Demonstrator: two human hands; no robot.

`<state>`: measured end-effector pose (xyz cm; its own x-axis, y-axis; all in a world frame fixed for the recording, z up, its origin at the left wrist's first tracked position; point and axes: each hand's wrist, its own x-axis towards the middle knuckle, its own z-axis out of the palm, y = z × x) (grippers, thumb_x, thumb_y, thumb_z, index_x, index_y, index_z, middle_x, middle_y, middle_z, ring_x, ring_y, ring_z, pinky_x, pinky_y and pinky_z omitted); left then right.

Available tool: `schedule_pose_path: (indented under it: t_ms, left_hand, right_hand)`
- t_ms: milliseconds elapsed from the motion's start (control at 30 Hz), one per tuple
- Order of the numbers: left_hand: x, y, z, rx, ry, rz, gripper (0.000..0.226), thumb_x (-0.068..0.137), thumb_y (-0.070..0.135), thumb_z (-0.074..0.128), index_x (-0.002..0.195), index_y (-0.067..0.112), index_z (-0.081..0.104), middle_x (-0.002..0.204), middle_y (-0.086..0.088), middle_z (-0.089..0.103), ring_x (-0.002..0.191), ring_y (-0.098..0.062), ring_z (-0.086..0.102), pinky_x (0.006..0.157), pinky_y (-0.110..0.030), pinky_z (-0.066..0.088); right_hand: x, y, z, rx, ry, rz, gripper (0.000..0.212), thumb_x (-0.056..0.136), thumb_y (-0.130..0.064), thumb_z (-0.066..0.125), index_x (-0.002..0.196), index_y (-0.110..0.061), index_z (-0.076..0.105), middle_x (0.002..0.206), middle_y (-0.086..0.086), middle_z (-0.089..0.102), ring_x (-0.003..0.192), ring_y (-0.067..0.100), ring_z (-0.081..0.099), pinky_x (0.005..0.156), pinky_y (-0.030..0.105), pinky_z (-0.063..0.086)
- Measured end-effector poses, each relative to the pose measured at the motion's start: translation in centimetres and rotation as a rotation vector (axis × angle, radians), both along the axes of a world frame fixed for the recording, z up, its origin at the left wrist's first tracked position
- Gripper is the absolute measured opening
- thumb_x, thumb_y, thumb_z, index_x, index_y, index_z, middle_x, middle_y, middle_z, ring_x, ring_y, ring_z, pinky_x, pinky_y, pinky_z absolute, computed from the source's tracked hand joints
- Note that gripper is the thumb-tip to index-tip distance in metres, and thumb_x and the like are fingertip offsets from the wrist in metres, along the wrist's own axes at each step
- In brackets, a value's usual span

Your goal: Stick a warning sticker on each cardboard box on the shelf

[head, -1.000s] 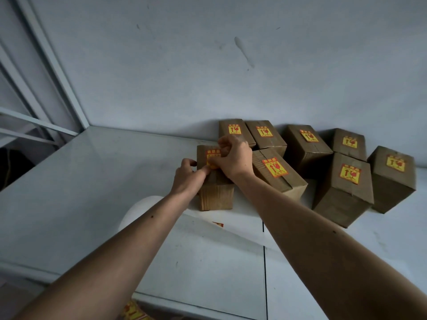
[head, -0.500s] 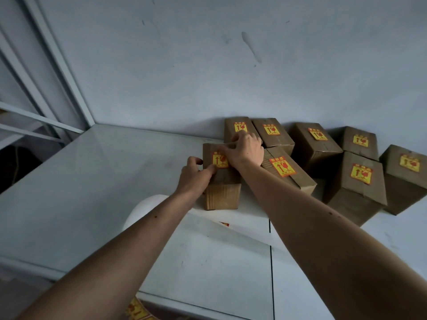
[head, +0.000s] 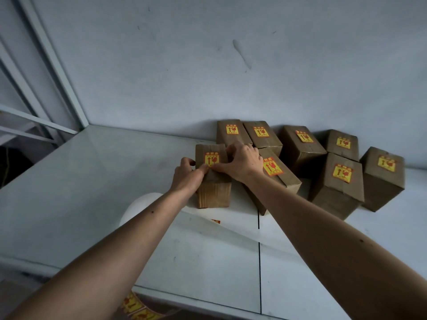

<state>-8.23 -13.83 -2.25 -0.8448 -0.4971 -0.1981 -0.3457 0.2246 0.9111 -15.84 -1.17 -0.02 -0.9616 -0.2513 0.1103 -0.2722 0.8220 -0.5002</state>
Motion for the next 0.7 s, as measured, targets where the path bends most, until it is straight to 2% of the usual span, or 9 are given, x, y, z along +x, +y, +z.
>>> schedule_pose_path:
  t_ms: [67, 167, 233, 333, 433, 567, 700]
  left_hand:
    - [0.0, 0.0, 0.1, -0.012, -0.005, 0.001, 0.047, 0.091, 0.043, 0.059, 0.125, 0.015, 0.042, 0.118, -0.01, 0.059, 0.102, -0.026, 0.06, 0.086, -0.046, 0.054]
    - [0.0, -0.2, 0.3, -0.032, -0.036, -0.018, 0.046, 0.092, 0.042, 0.058, 0.125, 0.016, 0.043, 0.115, -0.007, 0.059, 0.095, -0.022, 0.059, 0.062, -0.032, 0.05]
    - [-0.1, -0.4, 0.5, -0.054, -0.06, -0.032, 0.042, 0.091, 0.042, 0.059, 0.122, 0.017, 0.044, 0.112, -0.006, 0.059, 0.091, -0.022, 0.058, 0.053, -0.029, 0.042]
    - [-0.4, -0.7, 0.8, -0.146, -0.085, -0.019, 0.039, 0.088, 0.043, 0.062, 0.111, 0.017, 0.046, 0.106, -0.006, 0.059, 0.09, -0.023, 0.059, 0.056, -0.03, 0.045]
    - [-0.5, -1.0, 1.2, -0.335, -0.111, -0.017, 0.044, 0.083, 0.048, 0.066, 0.105, 0.014, 0.048, 0.098, -0.006, 0.06, 0.087, -0.028, 0.063, 0.07, -0.038, 0.055]
    - [-0.2, -1.1, 1.9, -0.56, -0.125, -0.07, 0.041, 0.085, 0.049, 0.065, 0.1, 0.014, 0.049, 0.09, -0.005, 0.061, 0.082, -0.028, 0.064, 0.069, -0.039, 0.054]
    - [0.2, -1.3, 3.0, -0.56, -0.139, -0.156, 0.015, 0.088, 0.024, 0.061, 0.097, 0.015, 0.054, 0.099, -0.011, 0.066, 0.088, -0.03, 0.065, 0.078, -0.042, 0.056]
  right_hand:
    - [0.0, -0.1, 0.1, 0.003, -0.015, -0.015, 0.07, 0.058, -0.066, 0.076, 0.111, -0.023, 0.058, 0.12, 0.005, 0.057, 0.118, 0.027, 0.046, 0.098, 0.044, 0.04]
    - [-0.2, 0.0, 0.1, -0.007, -0.019, -0.043, 0.065, 0.063, -0.063, 0.075, 0.11, -0.022, 0.06, 0.12, 0.005, 0.058, 0.117, 0.027, 0.047, 0.097, 0.043, 0.038]
    - [-0.3, 0.4, 0.2, -0.028, -0.012, -0.066, 0.059, 0.067, -0.059, 0.075, 0.111, -0.022, 0.061, 0.121, 0.005, 0.058, 0.119, 0.026, 0.047, 0.098, 0.042, 0.037]
    - [-0.1, 0.9, 0.5, -0.047, 0.019, -0.035, 0.044, 0.072, -0.052, 0.075, 0.105, -0.025, 0.067, 0.116, 0.003, 0.062, 0.116, 0.025, 0.05, 0.096, 0.041, 0.037]
    - [1.0, 1.3, 0.9, -0.014, 0.056, 0.046, 0.027, 0.077, -0.048, 0.073, 0.097, -0.03, 0.073, 0.108, -0.002, 0.068, 0.112, 0.023, 0.054, 0.095, 0.04, 0.036]
    - [2.8, 2.2, 1.1, 0.101, 0.135, 0.137, 0.028, 0.085, -0.05, 0.061, 0.104, -0.032, 0.07, 0.109, -0.004, 0.068, 0.114, 0.022, 0.051, 0.099, 0.042, 0.031]
    - [3.9, 2.7, 1.3, 0.216, 0.115, 0.219, 0.032, 0.091, -0.048, 0.053, 0.115, -0.03, 0.062, 0.114, 0.0, 0.065, 0.116, 0.024, 0.052, 0.103, 0.044, 0.029]
